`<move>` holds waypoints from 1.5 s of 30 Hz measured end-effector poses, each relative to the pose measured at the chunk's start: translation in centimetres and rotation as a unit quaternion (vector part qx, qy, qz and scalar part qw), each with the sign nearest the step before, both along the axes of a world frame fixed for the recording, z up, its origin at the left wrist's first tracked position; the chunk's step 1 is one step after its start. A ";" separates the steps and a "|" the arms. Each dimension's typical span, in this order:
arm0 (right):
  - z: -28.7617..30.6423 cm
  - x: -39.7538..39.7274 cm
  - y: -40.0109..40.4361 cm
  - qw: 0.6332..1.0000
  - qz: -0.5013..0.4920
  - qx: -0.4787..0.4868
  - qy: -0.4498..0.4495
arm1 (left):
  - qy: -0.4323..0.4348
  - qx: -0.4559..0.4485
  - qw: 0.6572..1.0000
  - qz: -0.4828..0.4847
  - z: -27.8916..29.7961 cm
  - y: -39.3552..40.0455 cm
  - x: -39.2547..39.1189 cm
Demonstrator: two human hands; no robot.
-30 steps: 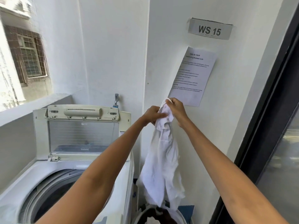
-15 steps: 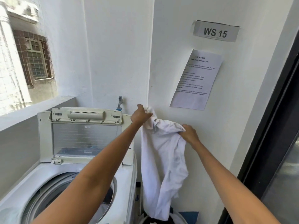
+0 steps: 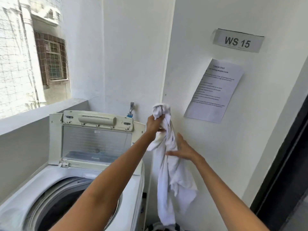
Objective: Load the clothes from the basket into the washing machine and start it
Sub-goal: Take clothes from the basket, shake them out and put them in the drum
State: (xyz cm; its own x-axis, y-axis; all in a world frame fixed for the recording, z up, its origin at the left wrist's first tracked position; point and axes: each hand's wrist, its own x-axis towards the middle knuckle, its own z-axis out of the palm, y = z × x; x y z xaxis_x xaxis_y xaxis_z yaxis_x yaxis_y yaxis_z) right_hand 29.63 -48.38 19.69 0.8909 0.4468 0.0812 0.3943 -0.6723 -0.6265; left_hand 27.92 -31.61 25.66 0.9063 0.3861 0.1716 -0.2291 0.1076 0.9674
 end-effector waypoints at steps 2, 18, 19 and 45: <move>-3.2 -0.5 0.4 0.998 -0.015 0.019 0.060 | -0.016 -0.066 0.998 0.016 1.4 0.9 -0.7; 6.1 -9.0 23.3 0.855 -0.048 0.517 0.002 | -0.114 0.062 0.972 0.196 9.8 15.9 -11.3; 6.2 -9.8 23.9 0.849 -0.057 0.524 -0.019 | -0.107 0.073 0.972 0.197 9.9 16.7 -11.7; -34.1 -7.5 34.5 0.957 0.046 -0.205 0.198 | 0.568 0.268 0.778 -0.024 -40.9 36.1 -12.0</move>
